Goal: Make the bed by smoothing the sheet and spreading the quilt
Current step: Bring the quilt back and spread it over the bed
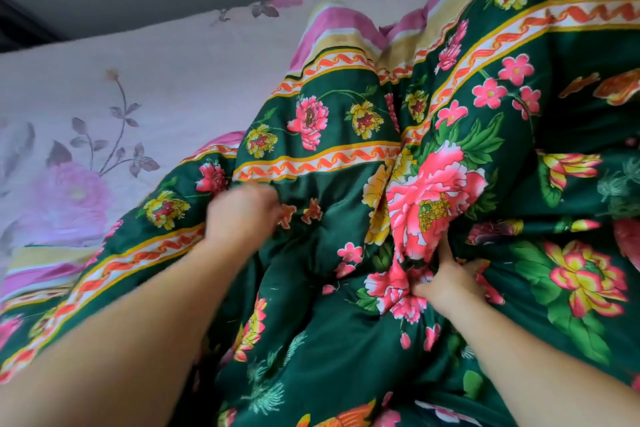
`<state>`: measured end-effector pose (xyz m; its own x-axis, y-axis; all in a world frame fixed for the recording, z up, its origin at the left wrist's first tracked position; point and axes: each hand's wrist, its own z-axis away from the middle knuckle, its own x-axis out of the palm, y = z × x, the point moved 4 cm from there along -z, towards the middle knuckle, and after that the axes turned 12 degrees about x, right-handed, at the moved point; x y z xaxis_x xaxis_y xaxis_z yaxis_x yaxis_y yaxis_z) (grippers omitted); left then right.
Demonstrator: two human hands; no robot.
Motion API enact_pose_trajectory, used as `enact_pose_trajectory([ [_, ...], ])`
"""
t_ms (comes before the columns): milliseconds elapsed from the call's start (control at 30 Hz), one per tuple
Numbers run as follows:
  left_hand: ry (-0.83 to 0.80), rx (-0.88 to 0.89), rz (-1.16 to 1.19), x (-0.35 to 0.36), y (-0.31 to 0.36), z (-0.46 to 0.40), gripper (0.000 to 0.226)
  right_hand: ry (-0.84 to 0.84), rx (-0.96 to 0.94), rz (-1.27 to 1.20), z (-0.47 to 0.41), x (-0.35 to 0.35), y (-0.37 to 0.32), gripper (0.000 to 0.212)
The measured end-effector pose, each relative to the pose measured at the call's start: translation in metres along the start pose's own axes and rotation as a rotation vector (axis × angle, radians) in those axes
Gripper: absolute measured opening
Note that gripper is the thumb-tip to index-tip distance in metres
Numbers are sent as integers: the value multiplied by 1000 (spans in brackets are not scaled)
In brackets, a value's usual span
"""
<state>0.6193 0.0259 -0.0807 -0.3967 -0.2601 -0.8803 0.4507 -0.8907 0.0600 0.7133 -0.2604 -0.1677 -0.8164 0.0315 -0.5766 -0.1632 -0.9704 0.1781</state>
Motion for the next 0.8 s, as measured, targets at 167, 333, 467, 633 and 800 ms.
enact_pose_trajectory([
  [167, 224, -380, -66, -16, -95, -1, 72, 41, -4, 45, -7, 4, 0, 125],
  [333, 97, -422, 424, 8, -96, 17, 52, 72, 5, -12, 10, 3, 2, 129],
  [467, 350, -517, 777, 22, -74, 57, 36, 472, -117, -191, 67, -21, -16, 55],
  [633, 691, -424, 923, 23, -18, 116, 30, 683, -576, -686, 167, -47, -69, 40],
  [800, 770, -240, 614, 41, 26, 163, 38, 95, -530, -699, 200, -41, -141, 108],
])
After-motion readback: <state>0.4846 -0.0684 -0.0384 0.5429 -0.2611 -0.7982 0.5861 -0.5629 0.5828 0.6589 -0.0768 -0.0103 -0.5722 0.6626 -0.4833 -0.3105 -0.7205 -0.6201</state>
